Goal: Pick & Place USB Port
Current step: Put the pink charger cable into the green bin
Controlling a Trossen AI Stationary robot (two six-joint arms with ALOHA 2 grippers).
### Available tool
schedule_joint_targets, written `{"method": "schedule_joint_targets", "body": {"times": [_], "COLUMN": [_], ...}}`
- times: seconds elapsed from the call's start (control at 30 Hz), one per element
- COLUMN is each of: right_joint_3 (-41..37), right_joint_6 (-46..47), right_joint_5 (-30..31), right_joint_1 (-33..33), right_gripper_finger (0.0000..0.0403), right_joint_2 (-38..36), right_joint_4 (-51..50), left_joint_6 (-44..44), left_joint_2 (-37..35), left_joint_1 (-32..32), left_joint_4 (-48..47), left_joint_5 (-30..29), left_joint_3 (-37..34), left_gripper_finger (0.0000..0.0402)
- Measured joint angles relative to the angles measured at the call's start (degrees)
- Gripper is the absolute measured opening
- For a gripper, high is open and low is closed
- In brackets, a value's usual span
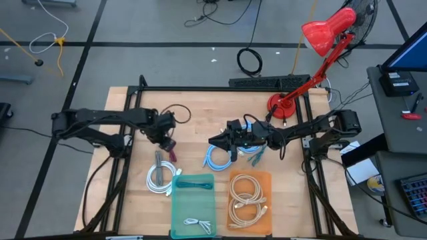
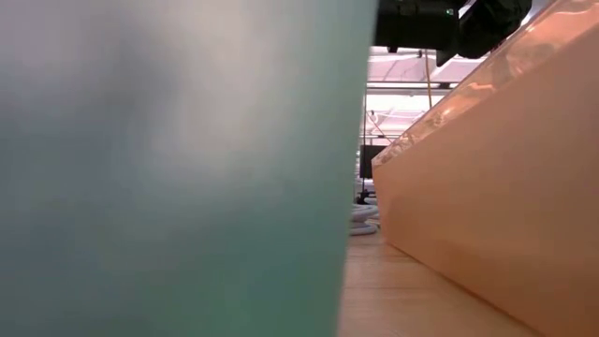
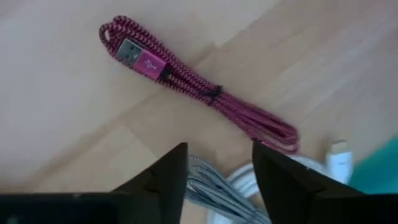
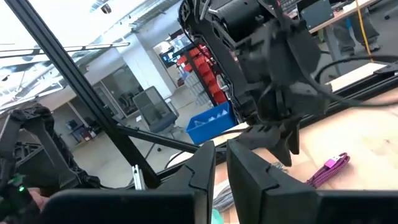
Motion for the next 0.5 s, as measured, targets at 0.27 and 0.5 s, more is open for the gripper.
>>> {"method": "schedule_joint_targets", "body": {"times": [0.27, 0.5], "right_joint_3": [0.0, 0.0], "right_joint_6": [0.0, 0.0], "right_joint_5": [0.0, 0.0], "right_joint_1": [0.0, 0.0], "right_gripper_finger": [0.0029, 0.0027], "right_joint_2": [0.0, 0.0], "right_joint_4": [0.0, 0.0], "left_joint_6": [37.6, 63.2], "left_joint_2": [2.2, 2.2], "left_joint_1": [-7.7, -14.4], "left_joint_4": [6.9, 7.5], "left_joint_5": [-3.7, -16.3], "left_joint_3": [0.0, 0.0], "left_gripper_finger": [0.0208, 0.0190]}}
